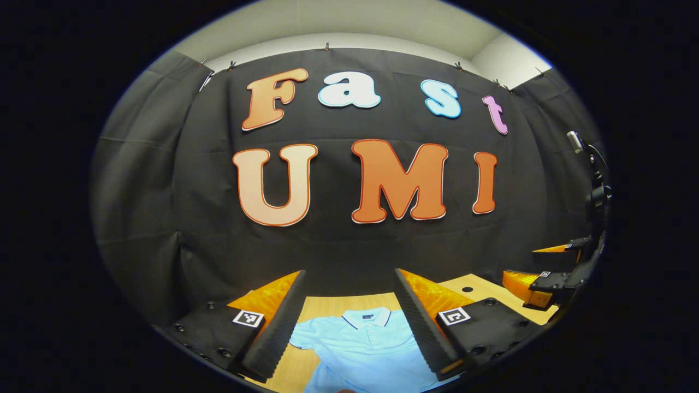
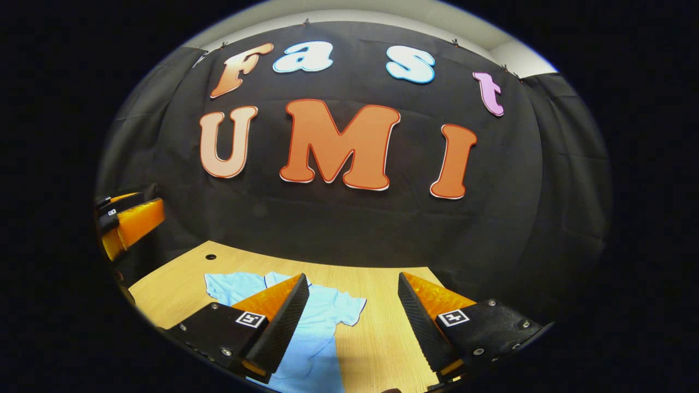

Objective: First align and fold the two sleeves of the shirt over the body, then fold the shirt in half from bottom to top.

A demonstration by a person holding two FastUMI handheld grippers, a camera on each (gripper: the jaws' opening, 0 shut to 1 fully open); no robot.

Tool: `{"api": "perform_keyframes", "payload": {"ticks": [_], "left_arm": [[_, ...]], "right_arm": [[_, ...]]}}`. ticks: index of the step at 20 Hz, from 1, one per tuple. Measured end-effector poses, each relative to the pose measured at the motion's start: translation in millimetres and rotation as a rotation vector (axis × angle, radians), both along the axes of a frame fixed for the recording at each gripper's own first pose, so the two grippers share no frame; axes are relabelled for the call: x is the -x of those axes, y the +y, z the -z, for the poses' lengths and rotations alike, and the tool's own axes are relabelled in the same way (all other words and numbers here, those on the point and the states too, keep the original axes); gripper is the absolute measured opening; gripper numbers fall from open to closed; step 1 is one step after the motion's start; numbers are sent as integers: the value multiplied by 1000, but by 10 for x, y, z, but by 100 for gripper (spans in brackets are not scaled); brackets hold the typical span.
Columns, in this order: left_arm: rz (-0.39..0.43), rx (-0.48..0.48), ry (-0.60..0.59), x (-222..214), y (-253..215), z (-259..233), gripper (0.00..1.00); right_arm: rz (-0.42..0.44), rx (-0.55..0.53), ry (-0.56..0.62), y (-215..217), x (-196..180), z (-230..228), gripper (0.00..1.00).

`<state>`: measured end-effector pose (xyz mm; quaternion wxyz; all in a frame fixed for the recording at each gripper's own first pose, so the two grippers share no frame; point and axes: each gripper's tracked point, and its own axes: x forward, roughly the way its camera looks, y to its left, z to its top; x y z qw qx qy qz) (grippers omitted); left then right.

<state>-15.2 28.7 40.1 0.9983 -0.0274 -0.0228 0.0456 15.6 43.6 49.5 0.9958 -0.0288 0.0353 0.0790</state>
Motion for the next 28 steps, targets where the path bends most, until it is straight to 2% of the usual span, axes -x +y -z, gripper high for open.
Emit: {"api": "perform_keyframes", "payload": {"ticks": [9, 12, 17, 22, 28], "left_arm": [[33, -44, -13, 18, 248, 31, 100], [66, -57, -11, 2, 340, 77, 100], [76, -54, -15, -15, 498, 36, 100], [4, -55, -22, -43, 559, -31, 100], [-65, -77, 37, -159, 452, 44, 100]], "right_arm": [[74, 28, 136, 93, -312, 219, 98], [83, 26, 203, 167, -414, 360, 96], [78, 47, 309, 206, -665, 629, 96], [32, 54, 437, 255, -1067, 1022, 94], [5, 80, 605, 170, -1538, 1584, 94]]}}
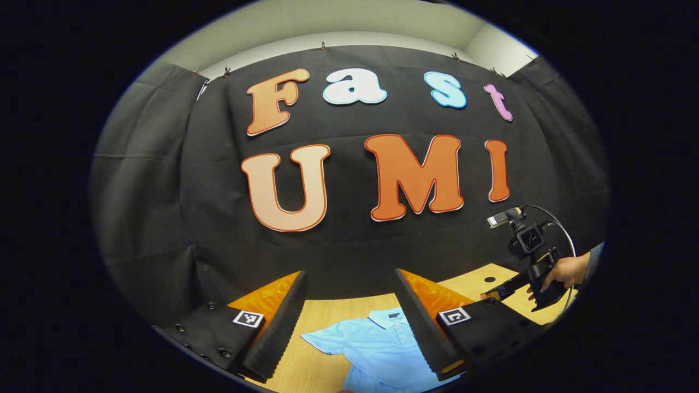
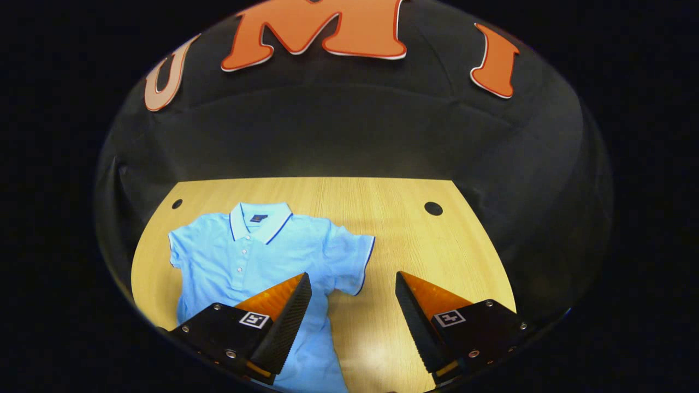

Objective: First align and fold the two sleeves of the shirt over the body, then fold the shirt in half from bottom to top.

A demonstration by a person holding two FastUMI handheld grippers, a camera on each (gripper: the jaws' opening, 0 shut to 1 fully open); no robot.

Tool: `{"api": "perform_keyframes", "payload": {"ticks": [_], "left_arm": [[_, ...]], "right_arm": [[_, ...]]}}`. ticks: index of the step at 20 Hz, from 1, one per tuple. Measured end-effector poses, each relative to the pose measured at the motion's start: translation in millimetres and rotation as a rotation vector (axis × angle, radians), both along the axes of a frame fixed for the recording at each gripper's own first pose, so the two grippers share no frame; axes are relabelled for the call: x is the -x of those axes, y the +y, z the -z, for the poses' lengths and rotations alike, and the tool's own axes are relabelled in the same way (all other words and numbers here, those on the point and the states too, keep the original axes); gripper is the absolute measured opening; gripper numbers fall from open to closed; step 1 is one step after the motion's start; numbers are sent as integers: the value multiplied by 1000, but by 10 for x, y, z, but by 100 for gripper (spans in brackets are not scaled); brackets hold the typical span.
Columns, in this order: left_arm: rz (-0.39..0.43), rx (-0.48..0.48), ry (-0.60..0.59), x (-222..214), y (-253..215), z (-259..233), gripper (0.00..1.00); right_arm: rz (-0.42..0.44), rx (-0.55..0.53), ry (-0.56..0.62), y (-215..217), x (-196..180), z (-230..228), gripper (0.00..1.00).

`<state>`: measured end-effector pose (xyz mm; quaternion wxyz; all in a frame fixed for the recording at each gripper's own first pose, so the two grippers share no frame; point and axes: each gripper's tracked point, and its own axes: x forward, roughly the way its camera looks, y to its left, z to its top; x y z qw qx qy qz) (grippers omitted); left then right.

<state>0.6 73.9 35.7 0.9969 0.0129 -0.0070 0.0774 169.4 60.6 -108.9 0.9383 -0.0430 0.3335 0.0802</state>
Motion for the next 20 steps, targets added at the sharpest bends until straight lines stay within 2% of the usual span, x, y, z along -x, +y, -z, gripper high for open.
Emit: {"api": "perform_keyframes", "payload": {"ticks": [3, 11, 13, 14, 15, 19, 20], "left_arm": [[-43, 0, 29, -39, -21, 44, 100], [-139, 2, 116, -26, -61, 234, 100], [-154, -10, 127, -21, -63, 240, 100], [-162, -14, 133, -8, -68, 258, 100], [-170, -16, 140, -10, -69, 263, 100], [-186, -17, 167, -25, -92, 324, 100], [-187, -18, 173, -39, -106, 336, 100]], "right_arm": [[-5, -1, 82, -54, -212, 262, 93], [0, 0, 257, -149, -643, 861, 83], [9, -3, 292, -107, -730, 1010, 75], [10, -8, 312, -74, -769, 1092, 80], [18, -7, 333, -62, -791, 1166, 80], [29, 4, 375, -29, -863, 1341, 66], [30, -9, 393, -4, -857, 1371, 56]]}}
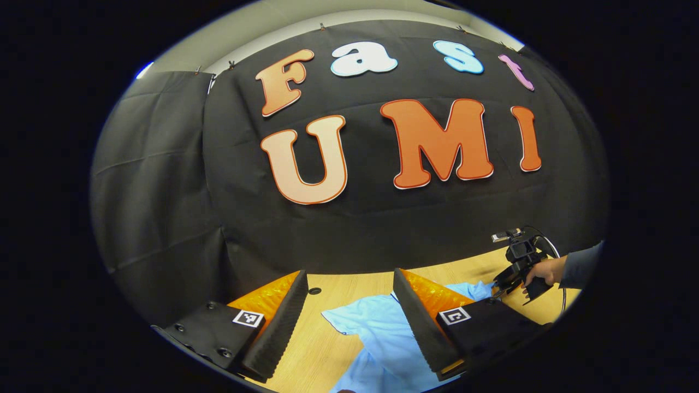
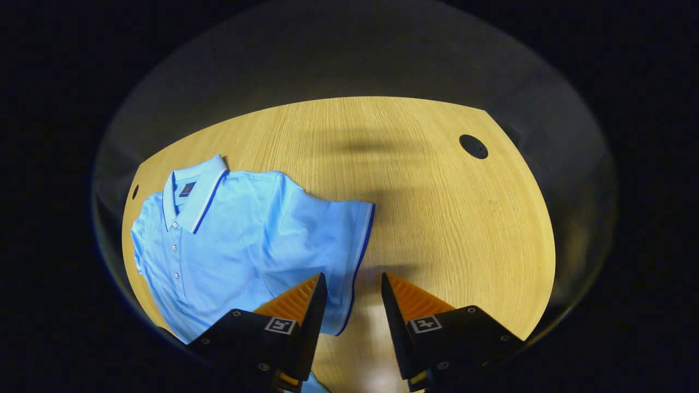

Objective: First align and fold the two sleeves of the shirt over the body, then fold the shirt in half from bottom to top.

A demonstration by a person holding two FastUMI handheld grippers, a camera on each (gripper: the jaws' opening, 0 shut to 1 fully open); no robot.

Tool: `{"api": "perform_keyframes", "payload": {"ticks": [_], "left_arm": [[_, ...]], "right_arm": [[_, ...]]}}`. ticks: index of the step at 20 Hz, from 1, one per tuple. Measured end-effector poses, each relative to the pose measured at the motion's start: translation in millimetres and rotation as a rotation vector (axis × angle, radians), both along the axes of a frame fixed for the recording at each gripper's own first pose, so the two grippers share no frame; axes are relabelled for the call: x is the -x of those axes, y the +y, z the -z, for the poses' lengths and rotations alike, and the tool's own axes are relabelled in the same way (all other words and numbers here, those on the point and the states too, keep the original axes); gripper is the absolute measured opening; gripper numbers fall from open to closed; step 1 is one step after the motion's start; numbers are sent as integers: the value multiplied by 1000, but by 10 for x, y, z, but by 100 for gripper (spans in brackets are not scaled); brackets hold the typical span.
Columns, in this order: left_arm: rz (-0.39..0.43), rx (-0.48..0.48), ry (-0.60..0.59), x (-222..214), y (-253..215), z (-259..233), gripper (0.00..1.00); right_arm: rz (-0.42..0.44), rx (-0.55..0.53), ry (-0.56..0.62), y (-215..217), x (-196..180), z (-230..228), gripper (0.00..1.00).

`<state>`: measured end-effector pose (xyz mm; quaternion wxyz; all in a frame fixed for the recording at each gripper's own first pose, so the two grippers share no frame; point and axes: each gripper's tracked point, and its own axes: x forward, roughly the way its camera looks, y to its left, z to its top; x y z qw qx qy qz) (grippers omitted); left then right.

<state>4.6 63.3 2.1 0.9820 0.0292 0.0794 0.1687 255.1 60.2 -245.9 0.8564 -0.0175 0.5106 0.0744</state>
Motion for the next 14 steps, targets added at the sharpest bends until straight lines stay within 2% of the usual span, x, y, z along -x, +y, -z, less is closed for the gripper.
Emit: {"api": "perform_keyframes", "payload": {"ticks": [2, 5, 6, 7, 9, 12, 14], "left_arm": [[-4, 4, 10, -13, -27, 56, 100], [-10, 17, 27, -30, -48, 114, 100], [-10, 17, 32, -46, -61, 107, 100], [-11, 16, 35, -41, -75, 126, 100], [-11, 20, 41, -39, -83, 131, 100], [-15, 20, 48, 0, -79, 148, 100], [-22, 11, 53, 26, -59, 149, 100]], "right_arm": [[24, -6, 26, 23, 17, -10, 60], [30, 6, 22, 46, 3, 47, 46], [27, 9, 15, 60, -1, 34, 29], [25, 10, 12, 80, 4, 30, 20], [19, -9, 7, 110, -15, 15, 10], [3, -119, 21, 256, 2, -78, 3], [-3, -161, -51, 320, -89, -272, 3]]}}
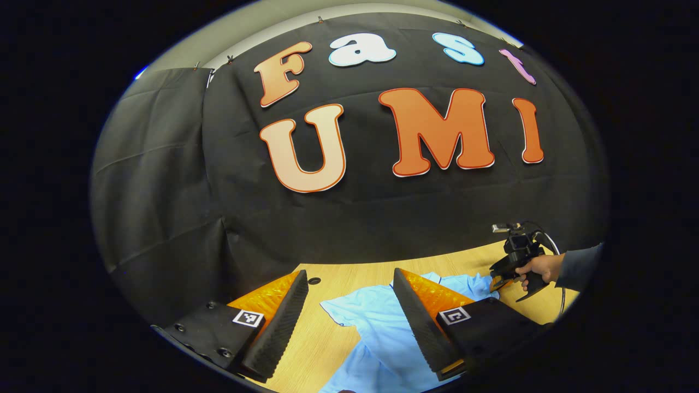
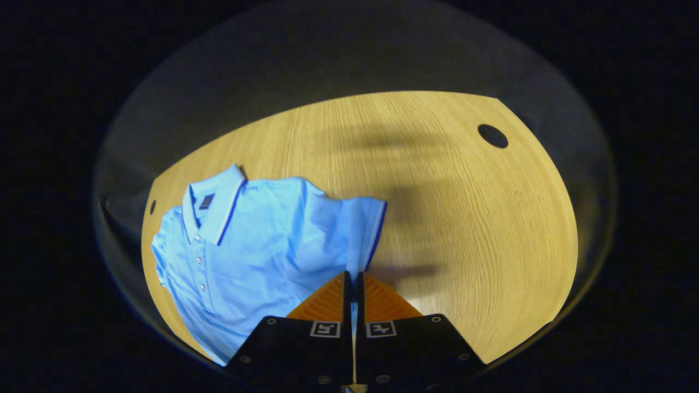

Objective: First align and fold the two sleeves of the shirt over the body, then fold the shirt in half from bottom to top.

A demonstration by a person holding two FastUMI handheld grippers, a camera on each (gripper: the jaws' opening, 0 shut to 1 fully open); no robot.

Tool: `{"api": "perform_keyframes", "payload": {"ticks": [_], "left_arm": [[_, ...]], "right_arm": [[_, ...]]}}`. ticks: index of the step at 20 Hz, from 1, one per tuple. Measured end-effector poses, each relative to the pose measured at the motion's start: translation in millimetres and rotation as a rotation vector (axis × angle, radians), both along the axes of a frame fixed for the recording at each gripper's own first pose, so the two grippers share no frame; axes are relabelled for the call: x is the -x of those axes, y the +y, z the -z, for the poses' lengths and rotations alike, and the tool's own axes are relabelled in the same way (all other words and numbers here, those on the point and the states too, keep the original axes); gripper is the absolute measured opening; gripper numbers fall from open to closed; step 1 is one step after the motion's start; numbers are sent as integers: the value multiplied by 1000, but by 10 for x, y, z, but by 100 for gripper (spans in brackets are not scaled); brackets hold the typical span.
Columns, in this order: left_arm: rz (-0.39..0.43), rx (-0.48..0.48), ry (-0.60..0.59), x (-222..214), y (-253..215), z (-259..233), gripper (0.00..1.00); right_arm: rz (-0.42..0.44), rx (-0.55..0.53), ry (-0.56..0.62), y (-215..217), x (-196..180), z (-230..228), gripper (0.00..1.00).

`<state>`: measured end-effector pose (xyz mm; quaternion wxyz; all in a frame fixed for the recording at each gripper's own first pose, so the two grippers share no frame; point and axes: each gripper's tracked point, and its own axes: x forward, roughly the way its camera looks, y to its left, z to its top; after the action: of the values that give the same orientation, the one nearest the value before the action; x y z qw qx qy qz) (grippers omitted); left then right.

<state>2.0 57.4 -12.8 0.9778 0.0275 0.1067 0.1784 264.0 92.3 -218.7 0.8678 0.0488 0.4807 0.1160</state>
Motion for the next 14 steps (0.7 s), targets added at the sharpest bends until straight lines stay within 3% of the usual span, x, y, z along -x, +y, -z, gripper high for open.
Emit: {"api": "perform_keyframes", "payload": {"ticks": [7, 14], "left_arm": [[-27, -14, 7, 44, 300, 62, 100], [7, 93, 23, -189, 720, 426, 100]], "right_arm": [[-94, -118, -73, 514, 129, -434, 2], [-170, -145, -104, 1140, 374, -588, 5]]}}
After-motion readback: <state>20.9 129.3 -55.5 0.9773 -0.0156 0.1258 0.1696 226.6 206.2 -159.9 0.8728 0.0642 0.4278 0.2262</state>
